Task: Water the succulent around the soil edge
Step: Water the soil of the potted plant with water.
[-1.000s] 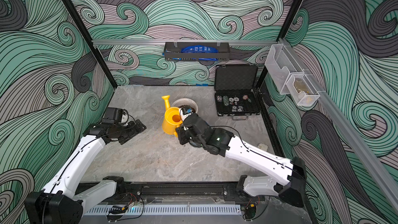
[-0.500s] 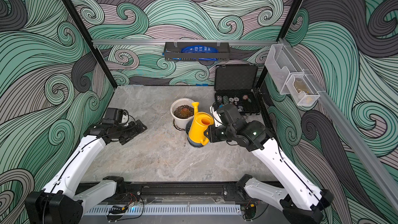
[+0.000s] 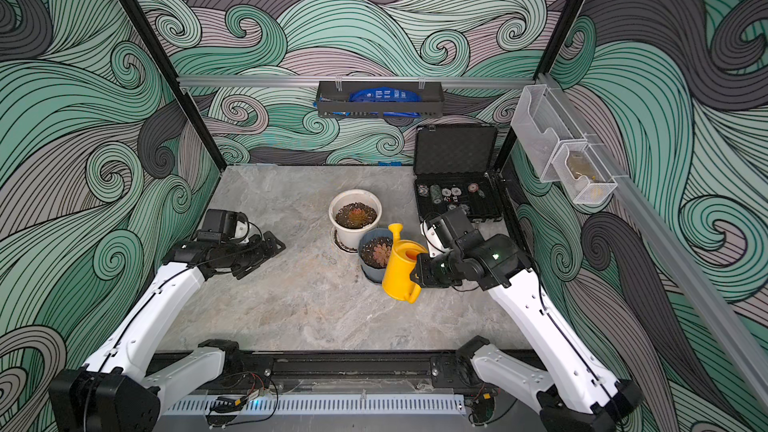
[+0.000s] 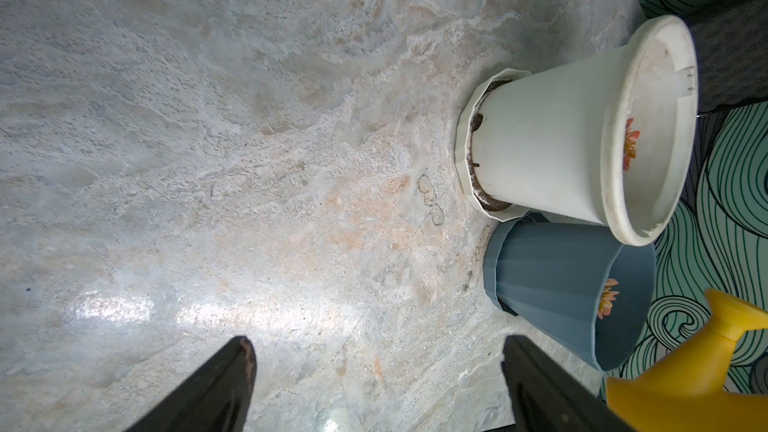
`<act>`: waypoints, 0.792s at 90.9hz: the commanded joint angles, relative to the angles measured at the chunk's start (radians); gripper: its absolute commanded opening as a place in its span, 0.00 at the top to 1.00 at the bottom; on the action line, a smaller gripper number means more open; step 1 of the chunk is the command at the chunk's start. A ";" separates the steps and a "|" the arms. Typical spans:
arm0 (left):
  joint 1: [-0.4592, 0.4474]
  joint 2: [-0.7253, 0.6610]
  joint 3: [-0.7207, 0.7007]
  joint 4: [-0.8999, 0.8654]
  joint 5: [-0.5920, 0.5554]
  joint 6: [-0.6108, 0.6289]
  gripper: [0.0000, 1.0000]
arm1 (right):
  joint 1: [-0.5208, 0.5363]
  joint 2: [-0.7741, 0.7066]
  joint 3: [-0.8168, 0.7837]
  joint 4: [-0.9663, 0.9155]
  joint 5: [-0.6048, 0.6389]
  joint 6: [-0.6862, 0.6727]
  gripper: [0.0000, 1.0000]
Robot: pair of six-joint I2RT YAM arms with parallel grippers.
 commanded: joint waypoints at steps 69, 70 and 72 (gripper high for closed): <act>0.015 -0.009 -0.018 0.038 0.084 0.000 0.05 | -0.004 0.160 0.143 -0.010 -0.041 -0.057 1.00; 0.016 -0.009 -0.018 0.037 0.086 0.000 0.05 | -0.004 0.161 0.143 -0.010 -0.042 -0.057 1.00; 0.015 -0.007 -0.020 0.039 0.088 0.001 0.05 | -0.004 0.164 0.142 -0.010 -0.046 -0.057 1.00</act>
